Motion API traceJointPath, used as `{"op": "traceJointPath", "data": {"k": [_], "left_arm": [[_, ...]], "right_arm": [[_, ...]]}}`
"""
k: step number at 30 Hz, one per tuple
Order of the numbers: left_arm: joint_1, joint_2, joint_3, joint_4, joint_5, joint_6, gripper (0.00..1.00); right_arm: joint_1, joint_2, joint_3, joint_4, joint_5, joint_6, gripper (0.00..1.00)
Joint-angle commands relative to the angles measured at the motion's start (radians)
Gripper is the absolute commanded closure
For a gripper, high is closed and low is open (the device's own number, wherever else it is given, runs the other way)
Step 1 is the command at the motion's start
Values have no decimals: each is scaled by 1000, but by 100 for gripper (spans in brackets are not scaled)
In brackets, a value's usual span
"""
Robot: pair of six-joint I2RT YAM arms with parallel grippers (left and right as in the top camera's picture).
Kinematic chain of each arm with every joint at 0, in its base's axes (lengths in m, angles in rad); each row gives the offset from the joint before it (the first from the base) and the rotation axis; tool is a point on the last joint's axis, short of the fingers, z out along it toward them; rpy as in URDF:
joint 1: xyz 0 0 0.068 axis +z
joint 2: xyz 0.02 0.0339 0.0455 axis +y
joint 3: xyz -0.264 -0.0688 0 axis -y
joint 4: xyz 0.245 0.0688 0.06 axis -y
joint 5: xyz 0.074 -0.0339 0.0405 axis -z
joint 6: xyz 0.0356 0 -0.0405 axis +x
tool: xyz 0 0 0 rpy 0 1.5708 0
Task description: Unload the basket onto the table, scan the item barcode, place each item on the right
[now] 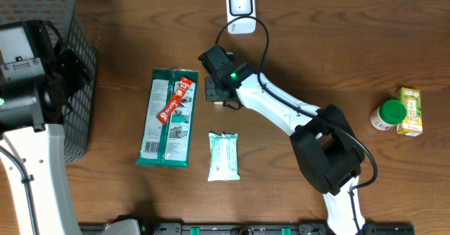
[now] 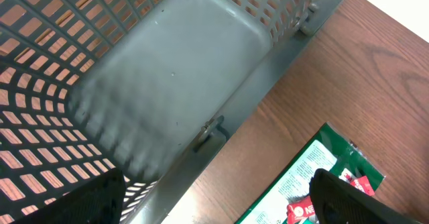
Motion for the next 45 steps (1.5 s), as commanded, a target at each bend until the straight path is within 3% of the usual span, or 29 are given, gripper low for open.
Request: {"op": "traceJointPath", "data": {"k": [1,13,21,43,45], "left_arm": [[4,4,7,0,-13,9,12],[4,4,7,0,-13,9,12],[4,4,7,0,-13,9,12],[4,4,7,0,-13,9,12],[4,4,7,0,-13,9,12]], "right_arm": [[-23,-35,0,-26,18,-41,85],[-164,-203,0,-309,26,-221,82],[-301,-205,-10,-529,111,-227,82],[-288,-205,-273,-336,37,-245,76],[-276,-205,-276,-326,29,-244,70]]}}
